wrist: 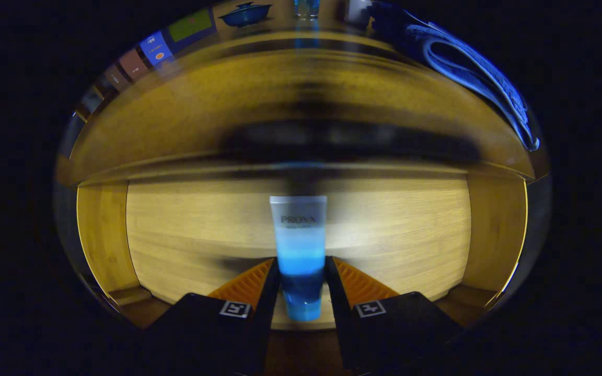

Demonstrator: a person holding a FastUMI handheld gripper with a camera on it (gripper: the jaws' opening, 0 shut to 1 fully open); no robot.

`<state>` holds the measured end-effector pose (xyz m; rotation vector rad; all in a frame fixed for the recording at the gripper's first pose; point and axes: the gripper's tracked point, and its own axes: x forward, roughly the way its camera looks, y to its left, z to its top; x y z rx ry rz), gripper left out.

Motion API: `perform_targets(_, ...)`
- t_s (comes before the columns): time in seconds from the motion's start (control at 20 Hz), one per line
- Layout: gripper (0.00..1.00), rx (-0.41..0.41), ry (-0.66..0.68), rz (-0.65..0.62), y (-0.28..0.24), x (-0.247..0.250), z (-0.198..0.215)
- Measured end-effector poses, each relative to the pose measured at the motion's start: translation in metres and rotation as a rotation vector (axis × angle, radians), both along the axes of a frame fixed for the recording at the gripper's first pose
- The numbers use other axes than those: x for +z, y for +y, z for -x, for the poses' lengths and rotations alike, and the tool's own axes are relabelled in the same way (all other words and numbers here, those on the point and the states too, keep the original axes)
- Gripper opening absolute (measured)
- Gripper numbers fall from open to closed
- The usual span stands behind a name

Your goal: Pull open the drawer, take out the items inside it, and place them on the countertop above the cabinet.

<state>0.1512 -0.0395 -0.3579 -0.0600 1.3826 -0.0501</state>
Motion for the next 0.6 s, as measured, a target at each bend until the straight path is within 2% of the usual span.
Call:
perform_targets(0.2,0.43,-0.026,-0.021,-0.017,-0.002,-0.002,-0.002)
perform_targets(0.35,0.33,-0.04,-0.019,-0.128,0.017,0.004,0.007)
perform_targets(0.6,0.33,-0.019,-0.092,-0.149,0.021,0.034,0.013)
